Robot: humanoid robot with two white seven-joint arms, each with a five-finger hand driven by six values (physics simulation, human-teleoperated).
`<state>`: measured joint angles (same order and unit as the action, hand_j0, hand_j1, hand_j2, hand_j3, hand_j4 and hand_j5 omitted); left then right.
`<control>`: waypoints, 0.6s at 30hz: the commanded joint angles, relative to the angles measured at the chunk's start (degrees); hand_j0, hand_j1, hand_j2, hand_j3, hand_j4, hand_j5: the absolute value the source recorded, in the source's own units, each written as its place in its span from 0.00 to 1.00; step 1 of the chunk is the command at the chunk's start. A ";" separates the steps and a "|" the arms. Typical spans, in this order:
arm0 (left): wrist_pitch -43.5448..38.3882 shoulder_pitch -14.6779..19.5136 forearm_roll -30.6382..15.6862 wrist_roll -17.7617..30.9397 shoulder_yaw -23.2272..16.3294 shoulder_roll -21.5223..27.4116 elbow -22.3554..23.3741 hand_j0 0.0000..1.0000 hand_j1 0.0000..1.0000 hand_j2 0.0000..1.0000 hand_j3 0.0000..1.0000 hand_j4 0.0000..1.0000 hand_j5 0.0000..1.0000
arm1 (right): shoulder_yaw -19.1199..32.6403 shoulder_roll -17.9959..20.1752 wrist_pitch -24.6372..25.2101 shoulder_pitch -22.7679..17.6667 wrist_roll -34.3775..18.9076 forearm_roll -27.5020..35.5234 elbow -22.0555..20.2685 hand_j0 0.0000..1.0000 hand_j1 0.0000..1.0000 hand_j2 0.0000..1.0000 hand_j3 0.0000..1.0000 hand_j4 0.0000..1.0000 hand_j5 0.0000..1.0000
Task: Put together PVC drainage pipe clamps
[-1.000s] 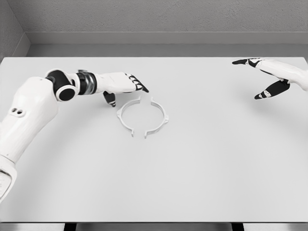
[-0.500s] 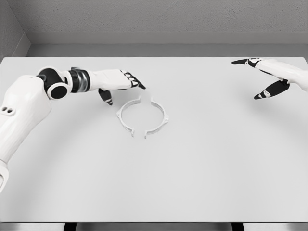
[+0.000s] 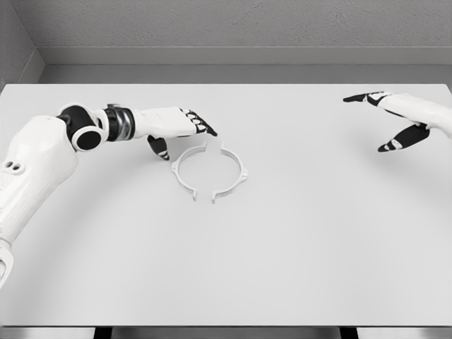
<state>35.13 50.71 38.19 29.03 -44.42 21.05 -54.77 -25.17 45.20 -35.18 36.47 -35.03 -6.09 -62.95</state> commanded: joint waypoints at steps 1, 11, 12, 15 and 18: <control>-0.13 0.00 -0.31 -0.02 0.03 -0.14 0.02 1.00 1.00 1.00 1.00 1.00 1.00 | 0.82 2.61 0.18 0.00 0.03 0.47 -0.77 1.00 1.00 1.00 1.00 1.00 1.00; -0.13 0.00 -0.23 -0.11 0.03 -1.28 0.19 1.00 1.00 1.00 1.00 1.00 1.00 | 3.72 2.79 0.18 -2.20 0.03 0.73 -4.55 1.00 1.00 1.00 1.00 1.00 1.00; -0.13 0.00 -0.23 -0.11 0.03 -1.37 0.19 1.00 1.00 1.00 1.00 1.00 1.00 | 3.72 2.79 0.18 -2.11 0.03 0.82 -5.69 1.00 1.00 1.00 1.00 1.00 1.00; -0.13 0.00 -0.31 -0.11 0.03 -2.07 0.19 1.00 1.00 1.00 1.00 1.00 1.00 | 3.55 2.97 0.18 -2.11 0.03 0.73 -9.65 1.00 1.00 1.00 1.00 1.00 1.00; -0.13 0.17 -0.31 -0.11 0.03 -2.86 0.28 1.00 1.00 1.00 1.00 1.00 1.00 | 3.20 4.73 0.18 -2.37 0.03 0.64 -9.91 1.00 1.00 1.00 1.00 1.00 1.00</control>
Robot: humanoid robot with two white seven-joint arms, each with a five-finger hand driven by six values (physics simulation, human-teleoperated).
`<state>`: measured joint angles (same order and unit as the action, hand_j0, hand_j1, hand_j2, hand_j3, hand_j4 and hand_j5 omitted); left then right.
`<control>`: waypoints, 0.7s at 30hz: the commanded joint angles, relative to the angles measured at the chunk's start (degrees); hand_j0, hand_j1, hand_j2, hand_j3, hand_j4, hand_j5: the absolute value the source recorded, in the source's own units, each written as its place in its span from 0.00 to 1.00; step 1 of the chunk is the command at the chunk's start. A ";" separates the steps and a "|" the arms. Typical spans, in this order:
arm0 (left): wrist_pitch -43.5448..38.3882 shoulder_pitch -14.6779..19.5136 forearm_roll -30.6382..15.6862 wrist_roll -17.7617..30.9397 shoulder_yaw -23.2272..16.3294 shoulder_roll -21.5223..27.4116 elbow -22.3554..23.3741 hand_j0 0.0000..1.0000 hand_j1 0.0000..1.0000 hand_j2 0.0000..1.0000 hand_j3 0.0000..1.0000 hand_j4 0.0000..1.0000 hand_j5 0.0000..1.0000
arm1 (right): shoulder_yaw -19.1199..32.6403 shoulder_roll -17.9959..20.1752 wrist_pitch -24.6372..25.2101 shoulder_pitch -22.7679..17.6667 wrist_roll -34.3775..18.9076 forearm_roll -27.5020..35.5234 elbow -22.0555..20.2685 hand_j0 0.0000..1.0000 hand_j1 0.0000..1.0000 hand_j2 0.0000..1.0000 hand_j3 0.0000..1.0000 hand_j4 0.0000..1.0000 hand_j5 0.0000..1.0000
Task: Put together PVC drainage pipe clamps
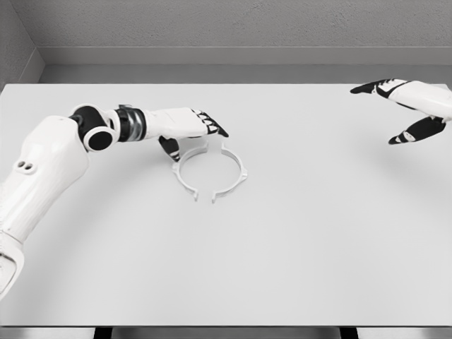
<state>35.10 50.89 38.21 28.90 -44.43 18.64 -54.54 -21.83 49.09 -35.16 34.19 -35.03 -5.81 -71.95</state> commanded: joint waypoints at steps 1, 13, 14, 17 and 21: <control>-0.10 0.00 -0.33 0.01 0.13 -0.45 0.13 1.00 1.00 1.00 1.00 1.00 1.00 | -0.06 0.92 0.16 0.00 0.03 0.36 -1.08 1.00 1.00 1.00 1.00 1.00 1.00; -0.10 0.26 -0.42 -0.16 0.22 -0.45 0.49 1.00 1.00 1.00 1.00 1.00 1.00 | -2.51 0.92 0.16 -0.79 0.03 0.19 -4.34 1.00 1.00 1.00 1.00 1.00 1.00; -0.10 0.35 -0.42 -0.16 0.22 -0.45 0.49 1.00 1.00 1.00 1.00 1.00 1.00 | -3.04 0.92 0.16 -0.79 0.03 0.19 -5.13 1.00 1.00 1.00 1.00 1.00 1.00; -0.10 0.97 -2.96 -0.25 0.92 0.96 0.22 1.00 1.00 1.00 1.00 1.00 1.00 | -4.36 1.01 0.16 -0.97 0.03 0.19 -7.32 1.00 1.00 1.00 1.00 1.00 1.00; -0.10 -1.14 -10.00 0.28 2.06 5.09 -0.66 1.00 1.00 1.00 1.00 1.00 1.00 | -4.36 1.01 0.16 -0.97 0.03 0.19 -7.85 1.00 1.00 1.00 1.00 1.00 1.00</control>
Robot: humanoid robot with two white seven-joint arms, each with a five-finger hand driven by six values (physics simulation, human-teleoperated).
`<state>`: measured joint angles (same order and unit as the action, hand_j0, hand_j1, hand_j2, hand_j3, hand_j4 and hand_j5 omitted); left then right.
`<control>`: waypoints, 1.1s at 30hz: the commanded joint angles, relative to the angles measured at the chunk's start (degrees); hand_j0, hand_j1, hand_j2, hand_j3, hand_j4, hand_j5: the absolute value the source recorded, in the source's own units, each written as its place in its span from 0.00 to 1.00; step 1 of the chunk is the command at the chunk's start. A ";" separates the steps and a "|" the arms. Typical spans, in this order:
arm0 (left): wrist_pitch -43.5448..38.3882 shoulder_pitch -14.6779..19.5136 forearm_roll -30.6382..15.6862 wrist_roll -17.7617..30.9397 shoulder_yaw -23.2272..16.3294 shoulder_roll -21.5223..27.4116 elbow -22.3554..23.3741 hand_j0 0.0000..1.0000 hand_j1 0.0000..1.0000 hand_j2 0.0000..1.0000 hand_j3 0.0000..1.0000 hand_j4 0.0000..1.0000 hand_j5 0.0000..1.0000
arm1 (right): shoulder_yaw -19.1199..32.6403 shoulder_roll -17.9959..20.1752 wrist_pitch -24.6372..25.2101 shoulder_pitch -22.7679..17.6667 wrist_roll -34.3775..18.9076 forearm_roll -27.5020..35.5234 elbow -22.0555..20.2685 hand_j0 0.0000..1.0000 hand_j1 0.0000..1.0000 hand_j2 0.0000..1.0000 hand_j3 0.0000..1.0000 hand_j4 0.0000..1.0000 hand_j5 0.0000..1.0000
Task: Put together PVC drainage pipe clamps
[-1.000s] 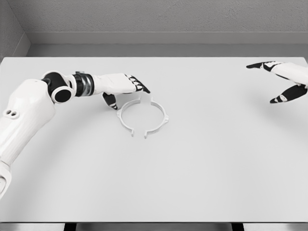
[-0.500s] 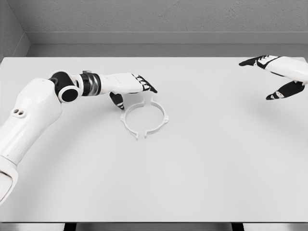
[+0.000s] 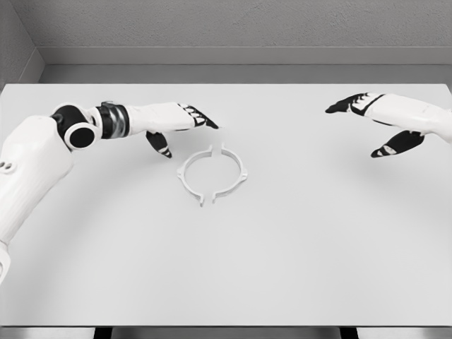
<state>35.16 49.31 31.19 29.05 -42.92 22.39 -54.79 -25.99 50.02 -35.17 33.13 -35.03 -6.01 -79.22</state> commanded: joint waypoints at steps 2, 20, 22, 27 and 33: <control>-0.16 -0.88 -4.82 0.13 0.56 3.27 -2.95 1.00 1.00 1.00 1.00 1.00 1.00 | -0.55 0.08 0.17 0.00 0.03 0.39 -0.58 1.00 1.00 1.00 1.00 1.00 1.00; -0.16 -4.22 -5.26 0.13 -2.25 2.83 -5.60 1.00 1.00 1.00 1.00 1.00 1.00 | -3.54 0.69 0.17 0.00 0.03 0.39 -3.57 1.00 1.00 1.00 1.00 1.00 1.00; -0.16 -4.04 -5.26 0.13 -2.25 3.01 -5.60 1.00 1.00 1.00 1.00 1.00 1.00 | -3.54 1.14 0.17 0.00 0.03 0.39 -3.57 1.00 1.00 1.00 1.00 1.00 1.00; -0.16 -3.60 -6.84 0.13 -1.99 4.24 -6.12 1.00 1.00 1.00 1.00 1.00 1.00 | -3.54 1.22 0.17 0.00 0.03 0.48 -4.19 1.00 1.00 1.00 1.00 1.00 1.00; -0.16 -5.10 -10.45 0.13 -2.25 8.63 -14.30 1.00 1.00 1.00 1.00 1.00 1.00 | -3.63 1.31 0.17 0.00 0.03 0.48 -4.54 1.00 1.00 1.00 1.00 1.00 1.00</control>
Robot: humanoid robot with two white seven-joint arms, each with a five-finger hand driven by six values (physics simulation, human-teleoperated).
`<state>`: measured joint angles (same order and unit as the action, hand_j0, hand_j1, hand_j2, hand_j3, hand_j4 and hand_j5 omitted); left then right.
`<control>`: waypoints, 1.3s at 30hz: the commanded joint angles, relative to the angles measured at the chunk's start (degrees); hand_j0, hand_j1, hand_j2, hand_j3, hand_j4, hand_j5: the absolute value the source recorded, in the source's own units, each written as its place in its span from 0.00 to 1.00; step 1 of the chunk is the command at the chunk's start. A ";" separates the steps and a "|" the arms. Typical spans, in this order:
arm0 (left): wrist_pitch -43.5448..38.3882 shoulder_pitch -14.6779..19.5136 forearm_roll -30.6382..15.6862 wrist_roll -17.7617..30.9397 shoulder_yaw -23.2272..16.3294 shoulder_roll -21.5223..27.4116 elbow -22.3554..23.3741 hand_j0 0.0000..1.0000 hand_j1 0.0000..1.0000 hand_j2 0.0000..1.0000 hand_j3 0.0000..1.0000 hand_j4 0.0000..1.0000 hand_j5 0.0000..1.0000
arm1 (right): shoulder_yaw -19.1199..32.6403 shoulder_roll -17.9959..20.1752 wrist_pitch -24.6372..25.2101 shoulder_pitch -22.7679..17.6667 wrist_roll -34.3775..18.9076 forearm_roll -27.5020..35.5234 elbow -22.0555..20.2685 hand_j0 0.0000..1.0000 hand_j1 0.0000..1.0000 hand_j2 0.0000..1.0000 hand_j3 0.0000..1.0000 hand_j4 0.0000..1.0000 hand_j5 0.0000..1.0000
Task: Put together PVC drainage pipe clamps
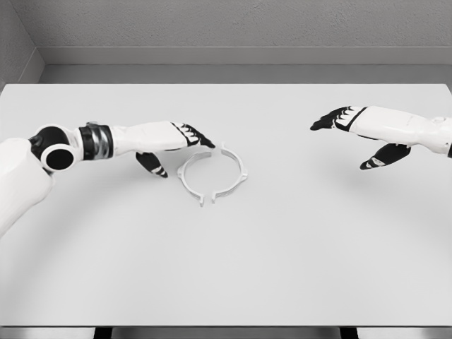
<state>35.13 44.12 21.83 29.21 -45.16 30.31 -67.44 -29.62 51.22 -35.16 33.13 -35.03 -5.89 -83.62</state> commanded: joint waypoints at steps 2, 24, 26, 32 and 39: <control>-0.13 -0.09 -1.00 -0.03 -0.02 0.36 -1.64 1.00 1.00 1.00 1.00 1.00 1.00 | 0.09 0.02 0.16 0.00 0.03 0.44 -0.14 1.00 1.00 1.00 1.00 1.00 1.00; -0.13 0.62 -0.39 0.06 -1.95 -3.77 2.40 1.00 1.00 1.00 1.00 1.00 1.00 | -1.05 0.54 0.16 -0.09 0.03 0.53 0.04 1.00 1.00 1.00 1.00 1.00 1.00; -0.13 0.70 -0.39 0.06 -1.95 -4.29 2.49 1.00 1.00 1.00 1.00 1.00 1.00 | -1.23 0.54 0.16 -0.09 0.03 0.62 0.12 1.00 1.00 1.00 1.00 1.00 1.00; -0.13 0.88 -0.30 0.06 -1.95 -4.29 2.49 1.00 1.00 1.00 1.00 1.00 1.00 | -0.96 0.98 0.16 -0.70 0.03 0.71 0.56 1.00 1.00 1.00 1.00 1.00 1.00; -0.13 1.05 -0.30 0.15 -1.86 -4.38 2.49 1.00 1.00 1.00 1.00 1.00 1.00 | -0.79 0.90 0.16 -0.35 0.03 0.71 0.48 1.00 1.00 1.00 1.00 1.00 1.00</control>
<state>35.13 45.18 21.92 29.37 -47.11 25.92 -64.94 -30.49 52.03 -35.16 32.78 -35.02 -5.57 -83.12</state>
